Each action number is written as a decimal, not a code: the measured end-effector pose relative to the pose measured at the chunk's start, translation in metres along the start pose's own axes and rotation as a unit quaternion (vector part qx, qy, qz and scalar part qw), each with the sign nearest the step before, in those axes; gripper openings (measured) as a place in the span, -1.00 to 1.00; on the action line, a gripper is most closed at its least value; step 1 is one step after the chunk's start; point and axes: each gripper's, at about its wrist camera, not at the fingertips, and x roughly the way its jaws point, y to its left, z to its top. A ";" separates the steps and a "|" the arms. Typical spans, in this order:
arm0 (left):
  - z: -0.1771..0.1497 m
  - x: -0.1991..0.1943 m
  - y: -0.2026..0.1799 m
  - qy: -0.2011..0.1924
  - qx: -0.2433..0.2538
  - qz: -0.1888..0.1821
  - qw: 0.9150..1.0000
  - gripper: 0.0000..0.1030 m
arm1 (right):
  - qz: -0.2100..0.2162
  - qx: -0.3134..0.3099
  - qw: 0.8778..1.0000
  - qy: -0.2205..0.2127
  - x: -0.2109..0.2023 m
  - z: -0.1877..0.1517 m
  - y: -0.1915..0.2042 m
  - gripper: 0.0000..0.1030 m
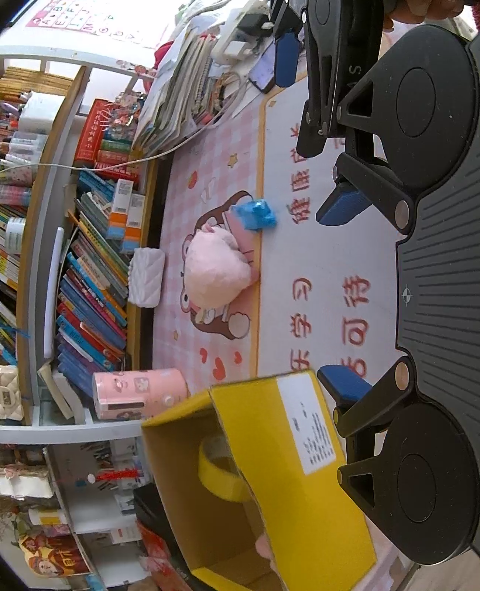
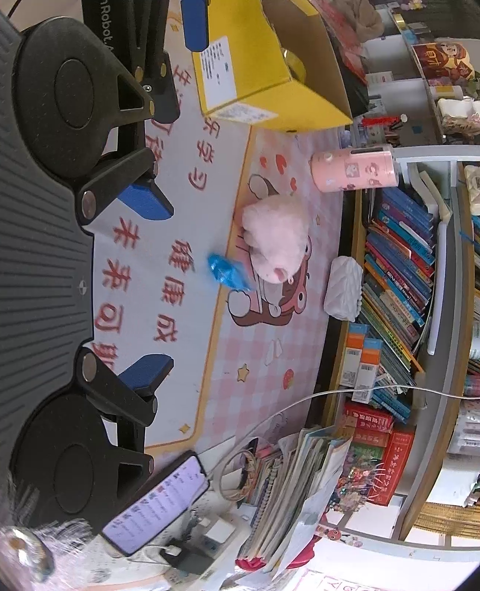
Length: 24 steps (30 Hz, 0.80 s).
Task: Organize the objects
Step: 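Grasp the pink plush pig with the left tool while the right tool grasps the blue bag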
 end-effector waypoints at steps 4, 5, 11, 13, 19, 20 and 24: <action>0.009 0.012 -0.011 0.000 0.002 0.001 1.000 0.66 | 0.001 0.003 1.000 0.000 0.011 0.008 -0.016 0.53; 0.011 0.015 -0.014 0.000 0.002 0.004 1.000 0.66 | 0.001 0.004 1.000 0.000 0.013 0.010 -0.019 0.53; 0.021 0.025 -0.027 -0.009 0.005 0.020 1.000 0.80 | 0.010 0.005 1.000 -0.003 0.027 0.020 -0.037 0.53; 0.024 0.029 -0.030 -0.009 0.004 0.023 1.000 0.81 | 0.014 0.006 1.000 -0.003 0.031 0.023 -0.042 0.53; 0.033 0.039 -0.038 -0.011 0.005 0.031 0.999 0.81 | 0.026 0.010 1.000 -0.007 0.041 0.031 -0.054 0.53; 0.035 0.040 -0.040 -0.012 0.008 0.034 0.999 0.81 | 0.027 0.011 1.000 -0.008 0.043 0.033 -0.057 0.53; 0.042 0.045 -0.047 -0.017 0.020 0.041 0.999 0.81 | 0.035 0.024 0.999 -0.015 0.049 0.039 -0.067 0.53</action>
